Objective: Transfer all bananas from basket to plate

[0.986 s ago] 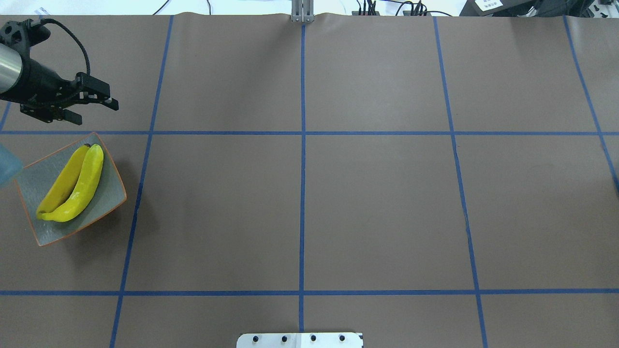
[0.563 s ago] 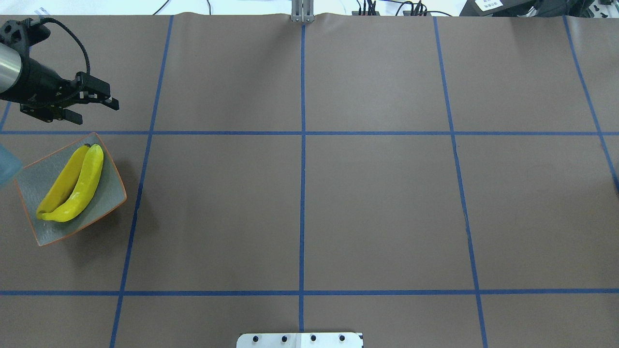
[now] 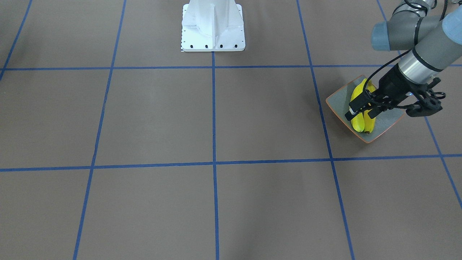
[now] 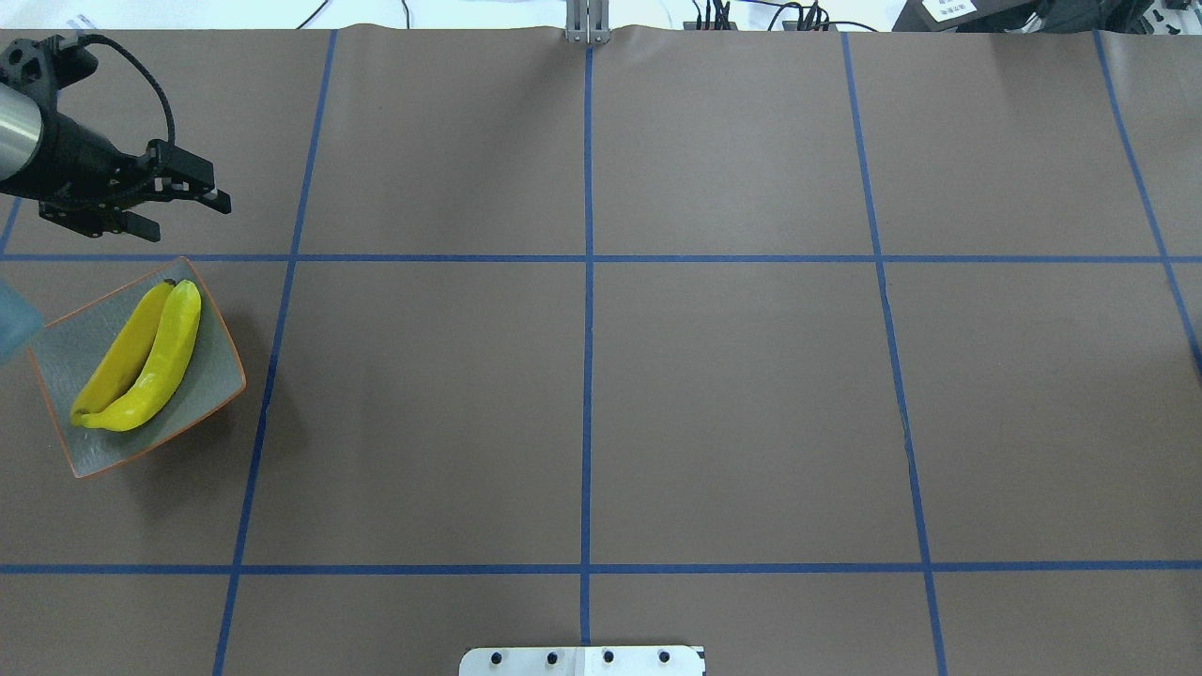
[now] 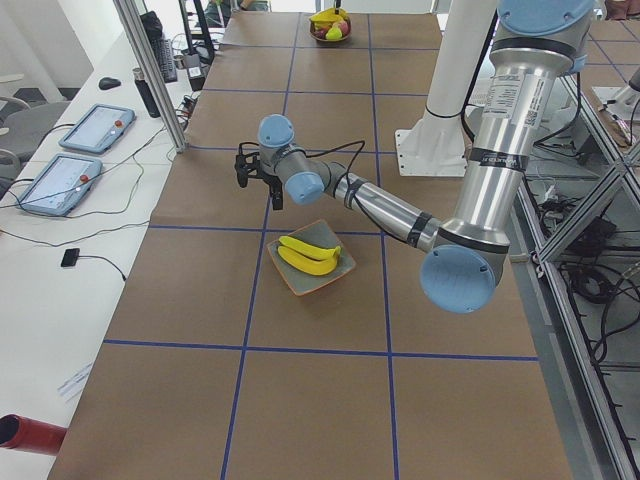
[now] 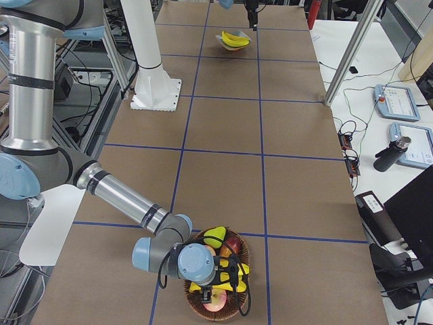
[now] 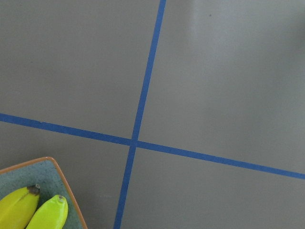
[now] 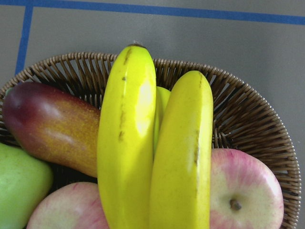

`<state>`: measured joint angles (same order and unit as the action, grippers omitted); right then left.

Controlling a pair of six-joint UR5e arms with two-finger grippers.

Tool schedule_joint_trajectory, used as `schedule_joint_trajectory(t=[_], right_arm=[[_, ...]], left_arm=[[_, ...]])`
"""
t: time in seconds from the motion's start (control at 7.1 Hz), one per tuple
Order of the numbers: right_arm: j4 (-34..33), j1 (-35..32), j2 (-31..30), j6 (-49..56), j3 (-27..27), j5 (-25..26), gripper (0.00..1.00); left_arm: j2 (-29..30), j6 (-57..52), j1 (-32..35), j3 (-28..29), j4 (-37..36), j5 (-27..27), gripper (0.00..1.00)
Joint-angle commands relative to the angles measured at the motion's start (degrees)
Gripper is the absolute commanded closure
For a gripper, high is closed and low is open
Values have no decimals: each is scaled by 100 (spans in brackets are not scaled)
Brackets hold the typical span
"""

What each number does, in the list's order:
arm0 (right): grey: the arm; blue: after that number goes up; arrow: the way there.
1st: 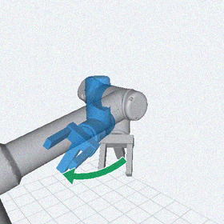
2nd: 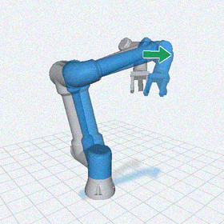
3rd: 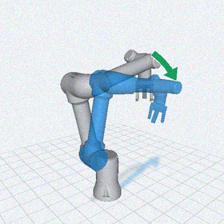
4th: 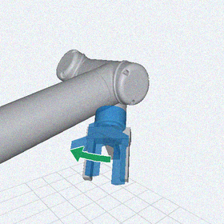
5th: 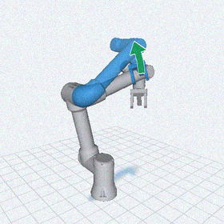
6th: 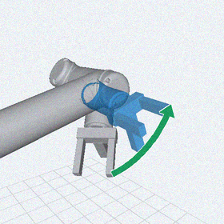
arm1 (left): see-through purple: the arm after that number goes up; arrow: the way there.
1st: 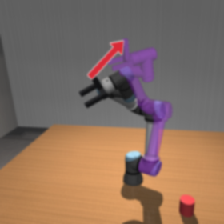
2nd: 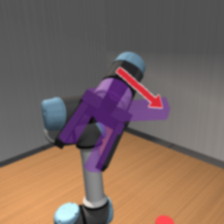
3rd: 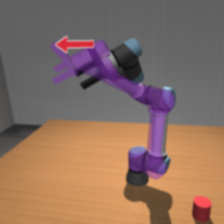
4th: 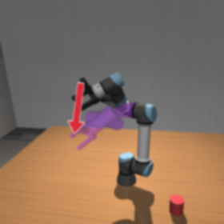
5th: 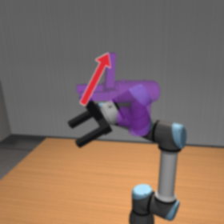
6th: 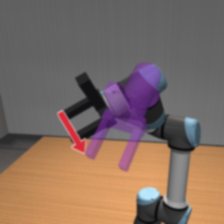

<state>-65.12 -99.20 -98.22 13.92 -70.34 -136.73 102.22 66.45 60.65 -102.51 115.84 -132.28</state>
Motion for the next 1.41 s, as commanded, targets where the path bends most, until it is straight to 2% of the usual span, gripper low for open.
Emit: schedule_joint_trajectory(t=[0.0, 0.28, 0.42, 1.27], right_arm=[[8, -3, 13, 14, 29, -3, 43], [-9, -3, 13, 188, 3, -73, 92], [-18, -3, 13, 224, -50, -143, 100], [-158, -222, -13, 269, -392, -599, 100]], left_arm=[[0, 0, 0, -6, 0, 0, 0], [0, 9, 0, -14, 0, 0, 0], [9, 17, 0, -23, 0, 0, 0], [176, 316, -44, -6, 0, -9, 0]])
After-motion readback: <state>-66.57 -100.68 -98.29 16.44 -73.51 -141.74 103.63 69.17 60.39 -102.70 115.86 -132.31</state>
